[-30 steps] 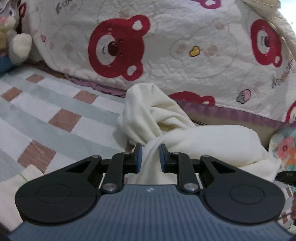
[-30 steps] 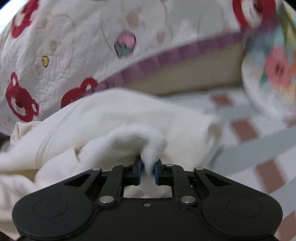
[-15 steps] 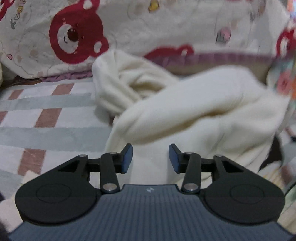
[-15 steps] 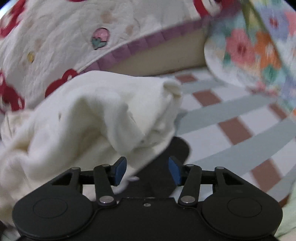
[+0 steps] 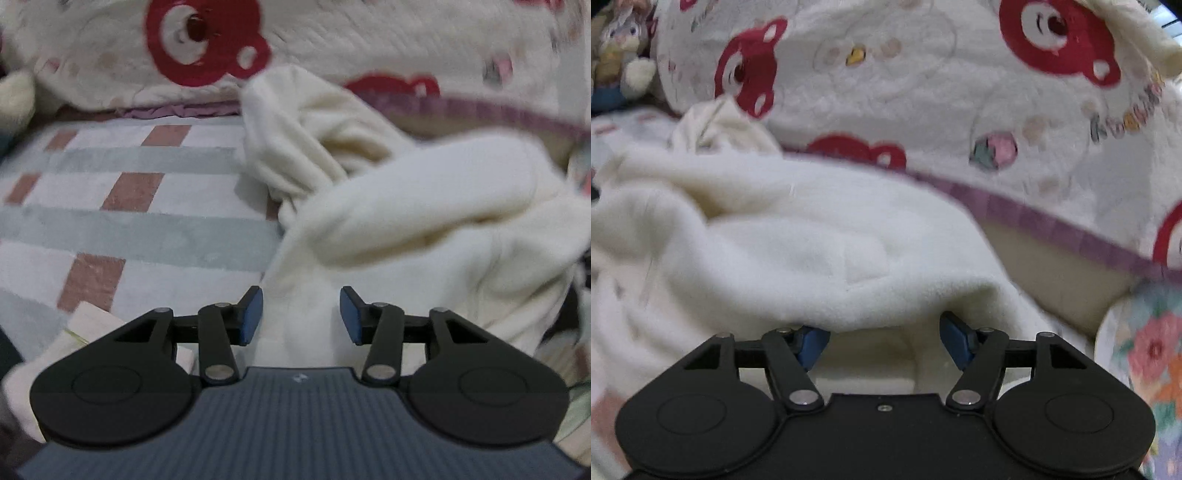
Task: Fold clothes
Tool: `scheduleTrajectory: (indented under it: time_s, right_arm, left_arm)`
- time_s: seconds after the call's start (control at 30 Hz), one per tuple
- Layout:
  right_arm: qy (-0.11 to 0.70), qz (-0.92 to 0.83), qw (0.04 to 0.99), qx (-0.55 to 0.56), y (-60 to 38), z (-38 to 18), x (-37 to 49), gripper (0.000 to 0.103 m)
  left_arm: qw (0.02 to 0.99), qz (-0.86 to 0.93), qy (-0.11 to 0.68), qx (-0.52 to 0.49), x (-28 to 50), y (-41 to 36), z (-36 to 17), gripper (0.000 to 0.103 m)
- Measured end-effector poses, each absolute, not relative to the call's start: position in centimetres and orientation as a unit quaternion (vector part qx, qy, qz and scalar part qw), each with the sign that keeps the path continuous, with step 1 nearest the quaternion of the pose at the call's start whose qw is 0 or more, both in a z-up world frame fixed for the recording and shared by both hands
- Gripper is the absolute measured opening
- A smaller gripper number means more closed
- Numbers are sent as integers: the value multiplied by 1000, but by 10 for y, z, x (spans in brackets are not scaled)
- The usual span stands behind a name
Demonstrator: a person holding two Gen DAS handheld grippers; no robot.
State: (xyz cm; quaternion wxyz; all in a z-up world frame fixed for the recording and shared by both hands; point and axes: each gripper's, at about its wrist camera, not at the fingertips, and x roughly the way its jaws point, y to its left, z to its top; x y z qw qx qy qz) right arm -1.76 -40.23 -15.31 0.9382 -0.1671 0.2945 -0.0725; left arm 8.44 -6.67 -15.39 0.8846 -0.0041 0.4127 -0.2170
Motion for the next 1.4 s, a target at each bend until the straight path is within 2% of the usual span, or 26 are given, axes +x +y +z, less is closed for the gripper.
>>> scheduleTrajectory:
  time_s: [0.1,0.17,0.2,0.37,0.43,0.57,0.73,0.8,0.83,0.87,1.0,1.2,1.23,1.27,1.3,1.4]
  right_arm:
    - [296,-81,942,-136,-414,-141,14,69]
    - [308,-86,943,-96,-427,-137,36,68]
    - [313,-87,943,-71,-435,-135,44,68]
    - [302,-90,940,133,-485,-110,58,66]
    - [284,-85,938,178,-496,-98,53,66]
    - [303,-59,948,77,-486,-85,48,63]
    - [310,17,940,-139,-429,-101,-2,58]
    - [309,42,924,-223,-406,-108,-21,58]
    - [309,27,914,-261,-400,-118,-26,58]
    - [308,6,902,-303,-394,-129,-28,58]
    - [318,-41,864,-389,-386,-161,-26,58]
    - [329,-95,839,-423,-400,-183,2,58]
    - [335,-99,842,-412,-404,-183,6,46]
    - [338,-101,848,-395,-408,-180,9,28]
    - [339,-107,857,-373,-411,-173,9,5]
    - [304,-113,906,-272,-418,-133,-9,3]
  left_arm:
    - [879,-250,405,-37,84,-62,-149,47]
    - [866,-294,403,-39,82,-67,-149,56]
    - [859,-315,401,-35,80,-71,-150,57]
    - [848,-367,383,9,63,-95,-147,58]
    - [841,-383,382,18,58,-101,-148,60]
    - [805,-423,415,17,55,-115,-162,61]
    - [814,-384,432,57,58,-134,-180,57]
    - [824,-361,432,60,62,-132,-181,43]
    - [829,-349,433,59,65,-129,-180,21]
    - [833,-341,432,57,67,-126,-180,11]
    - [837,-338,429,40,69,-119,-177,9]
    - [842,-332,425,16,73,-110,-173,9]
    - [843,-331,424,12,73,-108,-172,9]
    - [844,-330,423,8,74,-106,-172,9]
    - [844,-330,422,3,74,-105,-171,9]
    - [847,-327,418,-9,76,-99,-168,11]
